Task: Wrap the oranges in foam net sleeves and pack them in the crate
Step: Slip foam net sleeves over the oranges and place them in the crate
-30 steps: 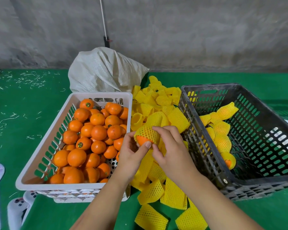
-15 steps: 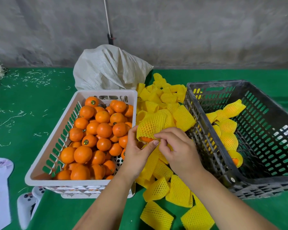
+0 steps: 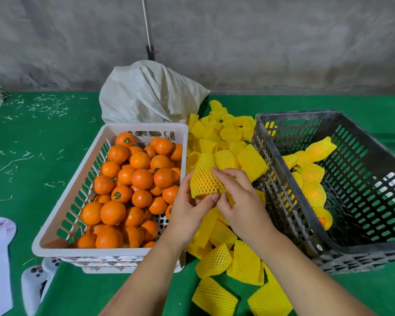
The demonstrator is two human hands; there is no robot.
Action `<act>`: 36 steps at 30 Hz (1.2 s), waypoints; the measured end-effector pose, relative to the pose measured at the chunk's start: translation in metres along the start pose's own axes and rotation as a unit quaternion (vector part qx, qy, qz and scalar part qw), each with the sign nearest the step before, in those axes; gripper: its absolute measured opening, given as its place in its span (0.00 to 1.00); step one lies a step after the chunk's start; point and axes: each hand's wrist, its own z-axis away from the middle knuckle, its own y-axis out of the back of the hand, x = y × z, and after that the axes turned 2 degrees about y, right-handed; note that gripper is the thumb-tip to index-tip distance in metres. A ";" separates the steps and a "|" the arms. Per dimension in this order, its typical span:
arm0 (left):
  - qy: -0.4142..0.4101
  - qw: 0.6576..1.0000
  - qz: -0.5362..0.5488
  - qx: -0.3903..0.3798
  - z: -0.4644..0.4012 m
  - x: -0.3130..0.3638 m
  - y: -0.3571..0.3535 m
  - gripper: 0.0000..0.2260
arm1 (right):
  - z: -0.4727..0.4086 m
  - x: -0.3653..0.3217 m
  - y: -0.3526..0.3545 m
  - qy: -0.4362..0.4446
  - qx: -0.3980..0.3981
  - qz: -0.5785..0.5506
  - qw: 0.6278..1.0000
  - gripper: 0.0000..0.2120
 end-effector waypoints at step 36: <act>-0.036 0.974 -0.222 0.007 0.003 -0.004 -0.003 0.20 | 0.016 -0.007 -0.011 -0.281 0.100 -0.351 0.888 0.43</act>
